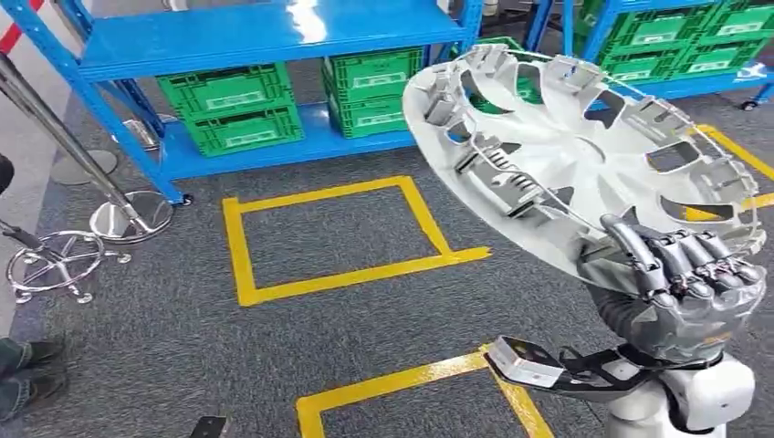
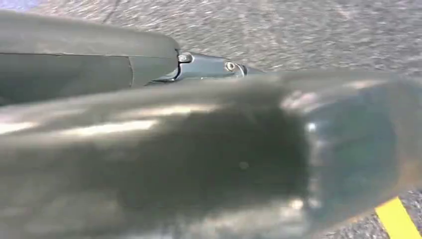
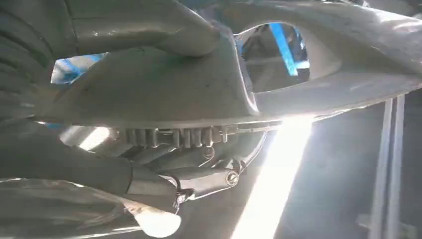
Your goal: Take the parts from the cabinet and place them on the table.
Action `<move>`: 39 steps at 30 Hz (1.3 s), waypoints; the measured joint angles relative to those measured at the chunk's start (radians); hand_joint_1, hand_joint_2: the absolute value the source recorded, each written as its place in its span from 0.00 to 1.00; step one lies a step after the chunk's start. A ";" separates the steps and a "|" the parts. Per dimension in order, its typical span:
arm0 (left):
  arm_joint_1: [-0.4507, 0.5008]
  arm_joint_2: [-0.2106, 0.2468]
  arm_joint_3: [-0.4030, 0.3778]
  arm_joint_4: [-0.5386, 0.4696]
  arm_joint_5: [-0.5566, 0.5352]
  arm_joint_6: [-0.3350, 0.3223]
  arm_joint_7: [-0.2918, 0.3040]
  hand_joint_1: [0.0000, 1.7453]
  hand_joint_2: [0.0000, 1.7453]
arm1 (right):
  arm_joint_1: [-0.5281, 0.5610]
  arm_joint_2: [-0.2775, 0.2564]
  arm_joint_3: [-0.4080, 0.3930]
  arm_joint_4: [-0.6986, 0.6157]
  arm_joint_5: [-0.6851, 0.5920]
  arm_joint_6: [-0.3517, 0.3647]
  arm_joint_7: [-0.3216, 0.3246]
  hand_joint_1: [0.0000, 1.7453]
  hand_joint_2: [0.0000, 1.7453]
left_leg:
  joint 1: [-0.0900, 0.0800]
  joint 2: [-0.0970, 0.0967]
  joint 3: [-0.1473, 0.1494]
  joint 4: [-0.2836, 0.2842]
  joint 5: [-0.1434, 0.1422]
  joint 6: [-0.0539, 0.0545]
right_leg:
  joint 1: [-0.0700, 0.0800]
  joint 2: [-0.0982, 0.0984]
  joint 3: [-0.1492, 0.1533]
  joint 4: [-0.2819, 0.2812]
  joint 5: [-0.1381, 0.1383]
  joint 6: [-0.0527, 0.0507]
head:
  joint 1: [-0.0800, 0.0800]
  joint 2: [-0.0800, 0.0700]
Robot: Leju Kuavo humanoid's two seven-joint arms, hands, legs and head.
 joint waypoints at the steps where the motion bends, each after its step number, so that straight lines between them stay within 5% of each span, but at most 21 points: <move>1: -0.001 -0.001 0.000 0.004 -0.001 0.002 -0.002 0.00 0.00 | -0.008 -0.002 0.003 -0.006 0.013 0.000 0.000 1.00 1.00 | 0.002 0.002 0.006 -0.026 -0.005 -0.001 | 0.000 0.012 -0.010 0.008 0.002 0.007 | 0.001 0.000; 4: -0.005 -0.003 0.000 0.008 -0.003 0.008 -0.005 0.00 0.00 | -0.014 -0.018 0.005 -0.032 0.038 -0.001 0.000 1.00 1.00 | -0.006 0.026 -0.001 -0.018 -0.002 0.006 | -0.009 0.037 -0.024 0.001 0.015 0.028 | 0.000 0.000; 5: -0.009 -0.006 0.001 0.010 -0.004 0.010 -0.007 0.00 0.00 | -0.015 -0.026 0.007 -0.039 0.049 -0.001 0.000 1.00 1.00 | 0.002 0.044 -0.001 -0.028 0.006 0.018 | -0.011 0.023 -0.037 0.007 0.008 0.033 | -0.001 0.000; 7: -0.013 -0.005 0.002 0.013 -0.005 0.010 -0.012 0.00 0.00 | -0.030 -0.047 0.017 -0.045 0.073 -0.001 0.000 1.00 1.00 | -0.001 0.065 -0.004 -0.028 0.008 0.027 | -0.006 -0.053 -0.075 0.092 -0.051 0.042 | 0.012 0.000; 9: -0.012 -0.006 0.001 0.019 -0.005 0.010 -0.013 0.00 0.00 | -0.039 -0.068 0.031 -0.046 0.095 -0.001 0.000 1.00 1.00 | -0.005 0.096 -0.006 -0.028 0.008 0.029 | -0.006 -0.070 -0.149 0.258 -0.122 0.047 | 0.011 0.000; 10: -0.012 -0.006 0.001 0.022 -0.006 0.010 -0.013 0.00 0.00 | -0.042 -0.077 0.035 -0.047 0.106 -0.001 0.000 1.00 1.00 | -0.005 0.109 -0.007 -0.028 0.008 0.029 | -0.006 -0.071 -0.168 0.302 -0.131 0.049 | 0.012 0.000; 11: -0.012 -0.005 0.001 0.024 -0.009 0.007 -0.013 0.00 0.00 | -0.046 -0.089 0.039 -0.047 0.119 -0.001 0.000 1.00 1.00 | -0.006 0.121 -0.006 -0.028 0.008 0.029 | -0.006 -0.072 -0.163 0.297 -0.118 0.050 | 0.011 0.000; 13: -0.018 -0.002 0.001 0.028 -0.015 0.003 -0.014 0.00 0.00 | -0.053 -0.108 0.049 -0.048 0.137 -0.001 0.000 1.00 1.00 | -0.007 0.141 -0.005 -0.028 0.008 0.029 | -0.005 -0.083 -0.089 0.168 -0.046 0.045 | 0.012 0.000; 14: -0.022 -0.001 0.001 0.030 -0.016 -0.003 -0.015 0.00 0.00 | -0.058 -0.116 0.052 -0.048 0.144 -0.001 0.000 1.00 1.00 | -0.008 0.150 -0.004 -0.028 0.007 0.028 | -0.004 -0.106 -0.028 0.061 -0.005 0.040 | 0.012 0.000; 15: -0.025 0.001 0.001 0.032 -0.016 -0.009 -0.016 0.00 0.00 | -0.064 -0.126 0.056 -0.050 0.152 -0.001 0.002 1.00 1.00 | -0.011 0.158 -0.004 -0.028 0.006 0.025 | 0.005 -0.150 0.002 0.002 -0.019 0.036 | 0.011 0.000; 20: -0.035 0.005 0.001 0.040 -0.018 -0.017 -0.023 0.00 0.00 | -0.077 -0.190 0.095 -0.060 0.214 -0.001 0.064 1.00 1.00 | -0.018 0.192 -0.006 -0.028 0.005 -0.001 | 0.003 -0.104 0.004 -0.013 0.002 0.002 | 0.011 0.000; 22: -0.037 0.005 0.001 0.043 -0.015 -0.007 -0.028 0.00 0.00 | -0.080 -0.206 0.106 -0.063 0.224 -0.001 0.078 1.00 1.00 | -0.011 0.122 -0.029 0.045 -0.054 -0.009 | -0.001 -0.091 0.002 -0.018 0.008 -0.009 | 0.008 0.000; 25: -0.033 0.003 0.001 0.052 -0.015 0.000 -0.029 0.00 0.00 | -0.080 -0.231 0.124 -0.063 0.229 -0.001 0.093 1.00 1.00 | -0.009 0.096 -0.121 0.260 -0.145 -0.014 | 0.000 -0.058 0.000 -0.017 0.010 -0.011 | 0.006 0.000; 27: -0.030 0.002 0.001 0.053 -0.015 0.002 -0.029 0.00 0.00 | -0.079 -0.240 0.127 -0.063 0.230 -0.001 0.095 1.00 1.00 | -0.009 0.094 -0.112 0.240 -0.106 -0.013 | 0.000 -0.032 0.000 -0.014 0.011 -0.009 | 0.006 0.000; 29: -0.032 0.000 0.001 0.053 -0.015 0.003 -0.029 0.00 0.00 | -0.076 -0.246 0.128 -0.063 0.231 -0.001 0.100 1.00 1.00 | -0.006 0.083 -0.043 0.088 -0.018 -0.008 | -0.001 -0.008 0.000 -0.009 0.010 -0.008 | 0.006 0.000; 30: -0.032 -0.001 0.001 0.053 -0.015 0.004 -0.029 0.00 0.00 | -0.073 -0.251 0.130 -0.063 0.240 -0.001 0.113 1.00 1.00 | -0.004 0.056 -0.009 0.009 0.016 -0.006 | -0.002 0.002 -0.001 -0.005 0.008 -0.004 | 0.006 0.000; 31: -0.031 -0.002 0.001 0.055 -0.015 0.004 -0.029 0.00 0.00 | -0.071 -0.256 0.135 -0.063 0.248 -0.001 0.128 1.00 1.00 | -0.001 0.015 0.000 -0.008 -0.003 -0.003 | 0.002 0.010 -0.007 -0.001 0.009 0.003 | 0.007 0.000; 35: -0.028 -0.009 0.001 0.055 -0.015 0.008 -0.029 0.00 0.00 | -0.059 -0.310 0.159 -0.065 0.282 -0.001 0.247 1.00 1.00 | -0.006 0.044 -0.001 -0.027 0.007 0.013 | -0.009 0.049 -0.026 -0.005 0.022 0.034 | 0.007 0.000; 36: -0.031 -0.010 0.002 0.055 -0.014 0.010 -0.029 0.00 0.00 | -0.054 -0.323 0.161 -0.066 0.282 -0.001 0.259 1.00 1.00 | -0.001 0.059 -0.001 -0.034 0.013 0.022 | -0.010 0.027 -0.039 0.006 0.012 0.036 | 0.007 0.000; 37: -0.031 -0.011 0.002 0.055 -0.015 0.010 -0.029 0.00 0.00 | -0.055 -0.334 0.161 -0.068 0.282 -0.001 0.267 1.00 1.00 | -0.001 0.066 -0.001 -0.035 0.014 0.026 | -0.004 -0.020 -0.055 0.038 -0.012 0.039 | 0.016 0.000; 39: -0.027 -0.013 0.002 0.055 -0.015 0.010 -0.029 0.00 0.00 | -0.053 -0.353 0.170 -0.068 0.283 -0.001 0.272 1.00 1.00 | -0.005 0.092 -0.003 -0.035 0.013 0.030 | -0.006 -0.065 -0.129 0.199 -0.089 0.047 | 0.020 0.000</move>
